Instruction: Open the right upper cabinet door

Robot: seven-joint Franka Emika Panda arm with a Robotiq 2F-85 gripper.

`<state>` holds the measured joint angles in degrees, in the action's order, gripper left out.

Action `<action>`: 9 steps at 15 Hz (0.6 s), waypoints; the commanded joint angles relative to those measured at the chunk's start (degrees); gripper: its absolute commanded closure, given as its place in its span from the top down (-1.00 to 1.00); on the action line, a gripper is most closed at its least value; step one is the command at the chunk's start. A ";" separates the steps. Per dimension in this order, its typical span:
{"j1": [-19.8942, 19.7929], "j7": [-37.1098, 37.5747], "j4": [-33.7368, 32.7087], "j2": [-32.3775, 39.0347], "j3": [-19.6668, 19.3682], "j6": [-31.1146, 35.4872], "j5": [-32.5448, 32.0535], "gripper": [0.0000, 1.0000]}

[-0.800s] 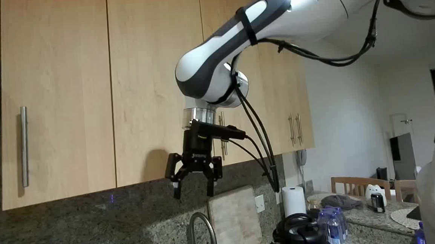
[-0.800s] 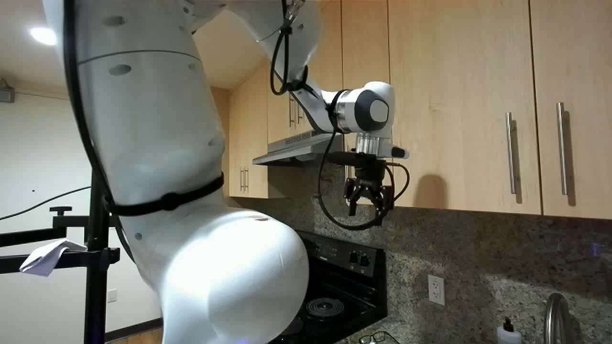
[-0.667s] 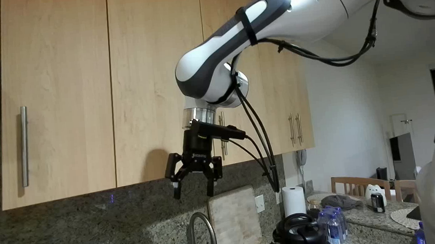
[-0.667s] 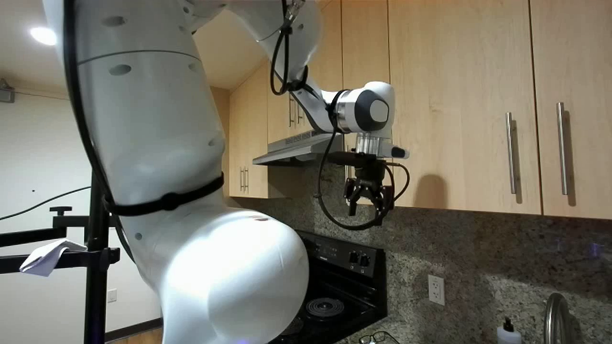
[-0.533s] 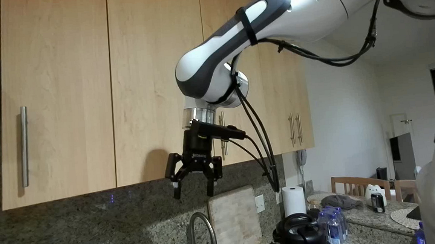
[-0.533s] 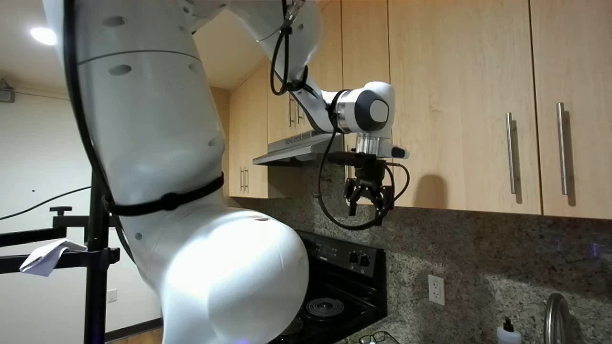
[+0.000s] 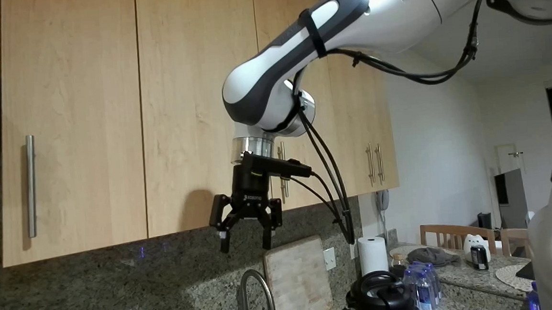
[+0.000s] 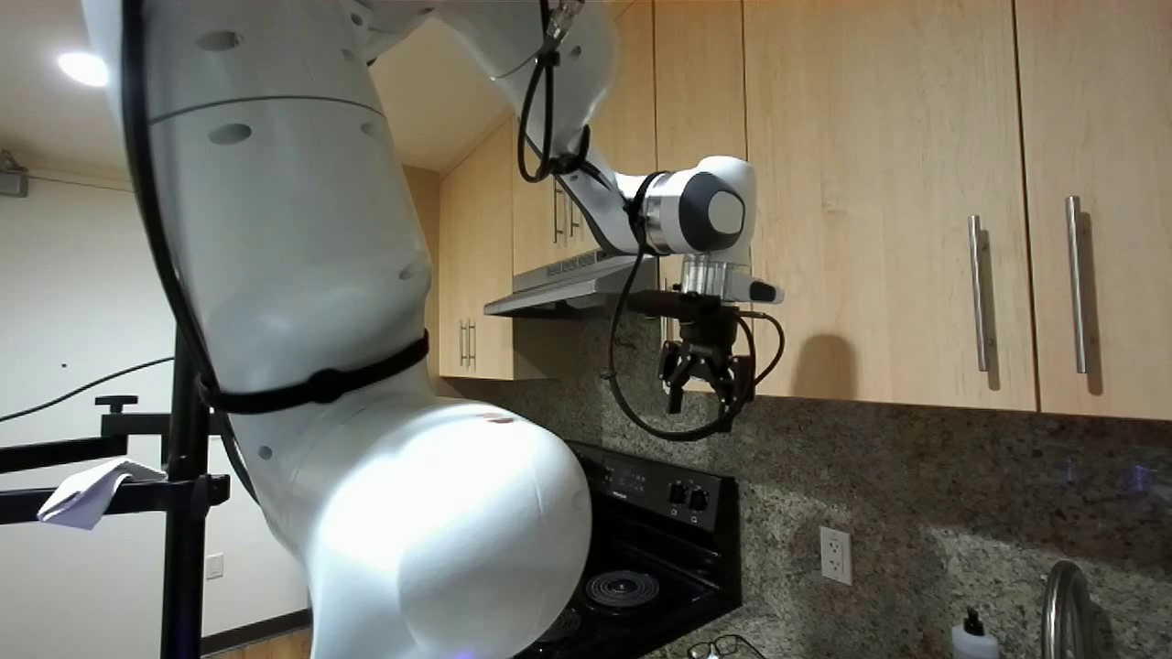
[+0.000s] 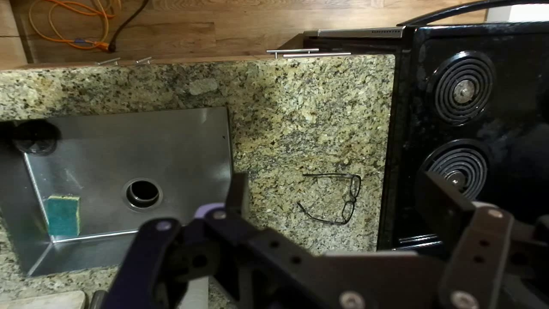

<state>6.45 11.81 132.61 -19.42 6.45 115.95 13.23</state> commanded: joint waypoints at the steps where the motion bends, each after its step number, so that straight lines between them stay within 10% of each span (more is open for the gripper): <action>1: -0.97 2.67 -2.62 1.74 1.18 -0.65 -2.53 1.00; 9: -5.50 19.89 -7.22 3.13 3.40 4.87 -16.08 1.00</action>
<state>3.64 24.72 126.95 -17.25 8.41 119.16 2.20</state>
